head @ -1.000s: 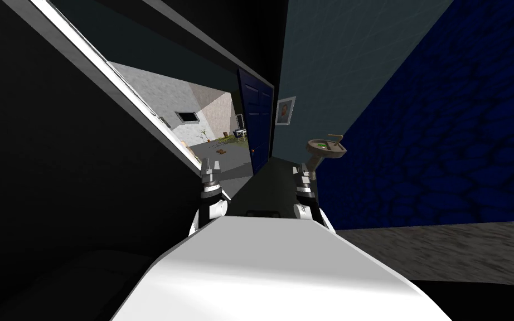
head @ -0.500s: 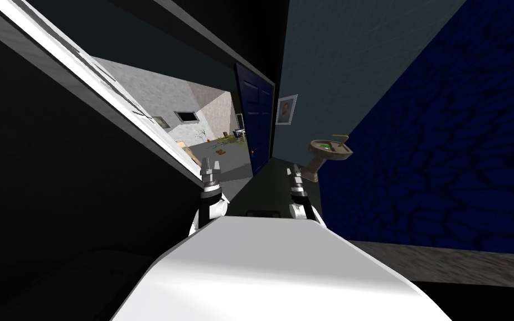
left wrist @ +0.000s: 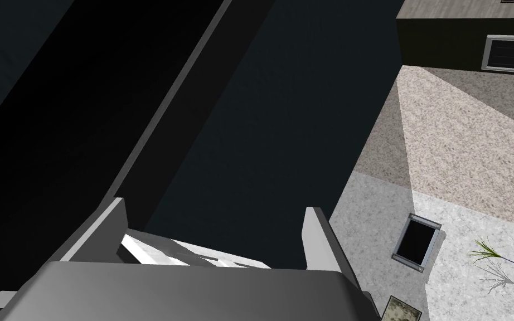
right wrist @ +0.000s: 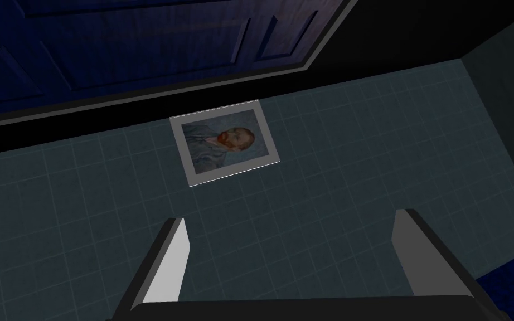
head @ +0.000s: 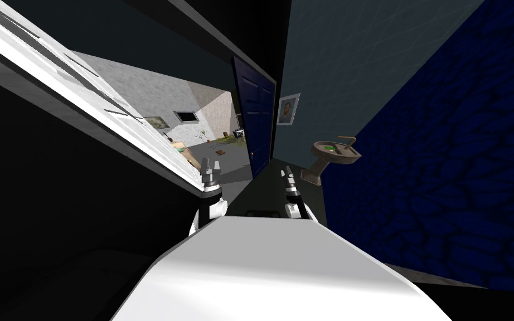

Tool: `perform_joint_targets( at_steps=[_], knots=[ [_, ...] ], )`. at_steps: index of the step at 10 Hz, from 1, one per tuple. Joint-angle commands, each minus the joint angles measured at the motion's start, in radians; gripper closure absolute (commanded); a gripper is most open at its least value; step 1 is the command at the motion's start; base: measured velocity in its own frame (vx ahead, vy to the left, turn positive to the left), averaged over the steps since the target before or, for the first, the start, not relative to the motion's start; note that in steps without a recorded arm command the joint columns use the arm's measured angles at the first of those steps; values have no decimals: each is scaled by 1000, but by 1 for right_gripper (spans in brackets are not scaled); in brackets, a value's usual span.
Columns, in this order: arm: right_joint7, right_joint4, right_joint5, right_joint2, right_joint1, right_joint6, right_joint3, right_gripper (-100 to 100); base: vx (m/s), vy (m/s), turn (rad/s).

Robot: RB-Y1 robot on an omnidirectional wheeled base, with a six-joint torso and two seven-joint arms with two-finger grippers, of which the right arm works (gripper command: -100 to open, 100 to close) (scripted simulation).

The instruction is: Push the door open

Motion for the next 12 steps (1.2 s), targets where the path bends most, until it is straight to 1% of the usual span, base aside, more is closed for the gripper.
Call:
perform_joint_targets(
  at_steps=[1,4,5,6,8,9,10,11,12],
  knots=[
    [-2,32,0,-4,-12,-10,23,-100,151,-21,8],
    [-5,75,0,-8,-30,-19,51,-100,101,-13,7],
    [-6,104,0,-11,-43,-25,71,-100,137,-3,12],
    [-7,119,0,-12,-50,-28,81,-100,153,-16,10],
    [-11,179,0,-16,-76,-41,121,-100,173,-24,14],
    [-12,194,0,-17,-83,-44,131,-100,169,-14,13],
    [-14,224,0,-18,-97,-51,152,-100,151,-8,13],
    [-14,224,0,-18,-97,-51,152,-100,105,-20,2],
    [-15,240,0,-18,-103,-54,162,-100,69,-20,5]
  ],
)
